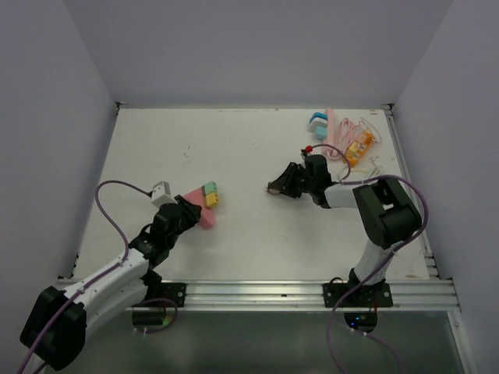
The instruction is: Pull the plug off the socket
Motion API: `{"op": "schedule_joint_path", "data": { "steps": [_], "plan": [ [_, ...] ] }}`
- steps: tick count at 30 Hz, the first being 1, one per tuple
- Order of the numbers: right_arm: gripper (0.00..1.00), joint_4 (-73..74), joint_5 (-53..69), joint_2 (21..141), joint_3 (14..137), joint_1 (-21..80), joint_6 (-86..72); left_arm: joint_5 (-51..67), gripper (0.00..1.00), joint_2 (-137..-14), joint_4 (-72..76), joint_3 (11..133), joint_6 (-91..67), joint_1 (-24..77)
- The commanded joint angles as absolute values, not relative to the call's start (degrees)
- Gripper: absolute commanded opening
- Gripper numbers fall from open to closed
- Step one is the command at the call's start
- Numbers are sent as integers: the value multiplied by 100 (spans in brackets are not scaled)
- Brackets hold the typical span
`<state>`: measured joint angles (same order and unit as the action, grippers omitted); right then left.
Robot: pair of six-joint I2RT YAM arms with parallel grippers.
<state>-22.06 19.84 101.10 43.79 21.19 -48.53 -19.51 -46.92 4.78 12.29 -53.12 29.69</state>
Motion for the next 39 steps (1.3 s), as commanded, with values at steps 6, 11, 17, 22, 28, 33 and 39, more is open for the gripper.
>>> {"op": "schedule_joint_path", "data": {
  "steps": [6,11,17,22,28,33,39],
  "plan": [
    [68,-2568,2339,10196,4395,1767,-4667,-1732,0,-4693,764,1125,-5019,2962],
    [91,-1673,2040,9714,4254,1424,-4158,-1591,0,-4720,940,1099,-4948,2962],
    [98,-547,1485,8905,4359,1371,-3525,-1503,0,-4790,1046,1107,-4896,2962],
    [98,-369,1591,8316,4246,1538,-3602,-1459,0,-4816,1081,1107,-4887,2962],
    [98,-939,1293,7945,4025,2784,-4410,-1389,0,-4869,1125,1107,-4913,2962],
    [98,-1914,924,8349,4103,3882,-5114,-1354,0,-4816,1125,1090,-4939,2962],
    [93,-2250,721,9464,4911,4630,-5344,-1318,0,-4746,1116,1046,-4966,2962]
  ]
}}
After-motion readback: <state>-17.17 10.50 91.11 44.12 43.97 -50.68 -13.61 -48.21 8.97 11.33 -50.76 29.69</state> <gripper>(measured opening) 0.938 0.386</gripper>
